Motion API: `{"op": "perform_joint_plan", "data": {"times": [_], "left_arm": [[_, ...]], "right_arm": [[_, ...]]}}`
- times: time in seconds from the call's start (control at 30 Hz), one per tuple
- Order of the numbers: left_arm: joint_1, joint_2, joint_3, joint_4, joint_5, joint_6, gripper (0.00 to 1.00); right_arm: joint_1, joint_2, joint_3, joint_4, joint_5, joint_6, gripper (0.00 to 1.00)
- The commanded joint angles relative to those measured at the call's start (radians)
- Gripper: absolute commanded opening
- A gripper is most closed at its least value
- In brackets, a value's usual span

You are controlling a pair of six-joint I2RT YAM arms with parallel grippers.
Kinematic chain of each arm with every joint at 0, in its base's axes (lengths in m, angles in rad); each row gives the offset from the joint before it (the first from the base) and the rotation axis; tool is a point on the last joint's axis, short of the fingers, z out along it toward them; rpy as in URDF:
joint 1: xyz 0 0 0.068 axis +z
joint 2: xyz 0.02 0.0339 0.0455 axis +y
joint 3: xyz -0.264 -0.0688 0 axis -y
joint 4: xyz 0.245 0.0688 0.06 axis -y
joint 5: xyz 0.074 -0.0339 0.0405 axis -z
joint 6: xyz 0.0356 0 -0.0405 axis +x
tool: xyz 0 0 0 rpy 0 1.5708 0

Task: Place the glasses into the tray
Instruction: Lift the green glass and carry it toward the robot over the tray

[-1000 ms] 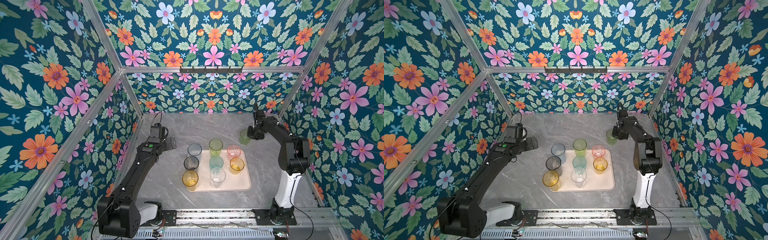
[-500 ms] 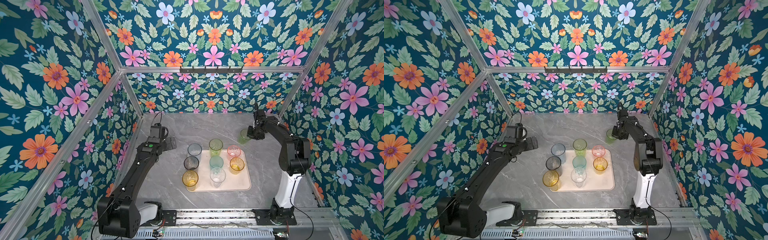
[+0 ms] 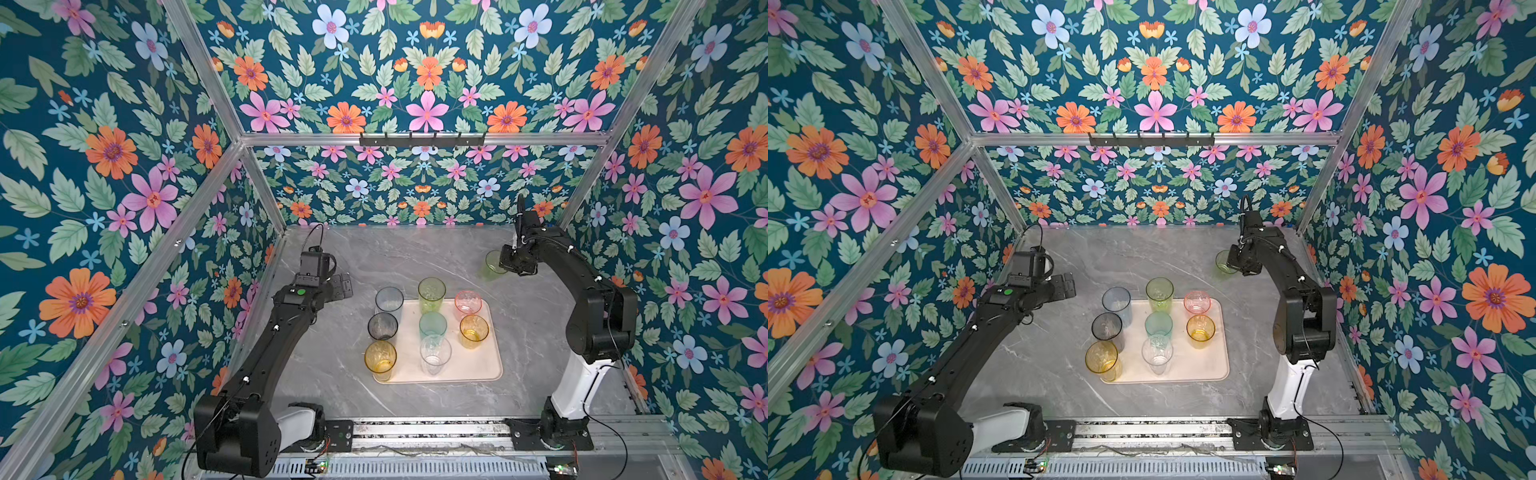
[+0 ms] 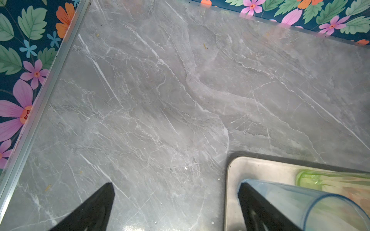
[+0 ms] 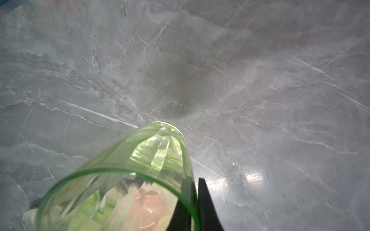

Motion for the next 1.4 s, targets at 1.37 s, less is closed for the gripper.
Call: {"op": "perform_joint_plan", "data": {"times": [1.37], "left_arm": [[0.001, -0.003, 0.010, 0.003, 0.005, 0.003, 0.99]], "right_arm": [[0.137, -0.604, -0.274, -0.339, 0.020, 0.015, 0.00]]}}
